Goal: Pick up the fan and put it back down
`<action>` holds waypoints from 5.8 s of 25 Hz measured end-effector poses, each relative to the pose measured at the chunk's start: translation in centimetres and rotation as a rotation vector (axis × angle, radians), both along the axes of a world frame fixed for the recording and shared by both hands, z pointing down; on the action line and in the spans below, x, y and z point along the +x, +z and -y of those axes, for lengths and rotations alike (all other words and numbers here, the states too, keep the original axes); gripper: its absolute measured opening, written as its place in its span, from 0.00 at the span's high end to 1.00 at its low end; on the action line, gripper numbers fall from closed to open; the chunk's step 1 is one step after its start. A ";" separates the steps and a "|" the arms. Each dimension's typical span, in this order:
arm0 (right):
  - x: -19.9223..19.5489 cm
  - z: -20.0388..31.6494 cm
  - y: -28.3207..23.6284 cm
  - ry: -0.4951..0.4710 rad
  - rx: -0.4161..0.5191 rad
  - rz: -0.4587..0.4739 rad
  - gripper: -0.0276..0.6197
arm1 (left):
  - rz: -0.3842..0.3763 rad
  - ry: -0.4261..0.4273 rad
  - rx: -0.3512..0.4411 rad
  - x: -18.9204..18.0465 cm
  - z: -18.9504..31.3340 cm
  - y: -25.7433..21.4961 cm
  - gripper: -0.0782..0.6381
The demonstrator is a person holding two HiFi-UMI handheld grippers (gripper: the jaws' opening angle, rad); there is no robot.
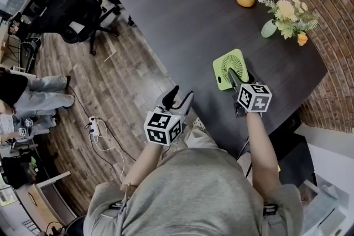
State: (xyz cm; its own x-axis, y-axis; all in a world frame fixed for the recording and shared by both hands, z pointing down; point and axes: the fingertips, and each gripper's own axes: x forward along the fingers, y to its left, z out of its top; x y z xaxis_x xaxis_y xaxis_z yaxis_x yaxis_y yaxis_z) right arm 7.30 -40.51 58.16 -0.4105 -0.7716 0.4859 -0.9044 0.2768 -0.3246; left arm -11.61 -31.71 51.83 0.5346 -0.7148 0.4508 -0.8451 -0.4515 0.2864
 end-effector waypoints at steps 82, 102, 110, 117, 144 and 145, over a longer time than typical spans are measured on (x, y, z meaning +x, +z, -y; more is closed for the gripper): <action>18.0 -7.2 -4.3 0.401 0.046 -0.125 0.68 | -0.015 0.394 0.014 13.3 0.4 -1.1 0.60; 25.7 -9.2 -2.2 0.570 0.007 -0.133 0.68 | 0.005 0.555 -0.036 18.9 -0.2 0.9 0.60; 26.8 -9.4 -2.0 0.594 0.011 -0.122 0.68 | 0.013 0.577 -0.036 19.7 -0.4 1.1 0.60; 27.3 -9.4 -1.6 0.606 0.013 -0.105 0.68 | 0.020 0.582 -0.035 19.8 0.0 1.0 0.60; 29.1 -10.0 -0.6 0.629 0.014 -0.039 0.65 | 0.024 0.575 -0.026 19.4 -0.7 1.1 0.60; 29.2 -10.1 -0.5 0.636 0.012 -0.039 0.65 | 0.024 0.572 -0.025 19.2 -0.7 1.1 0.60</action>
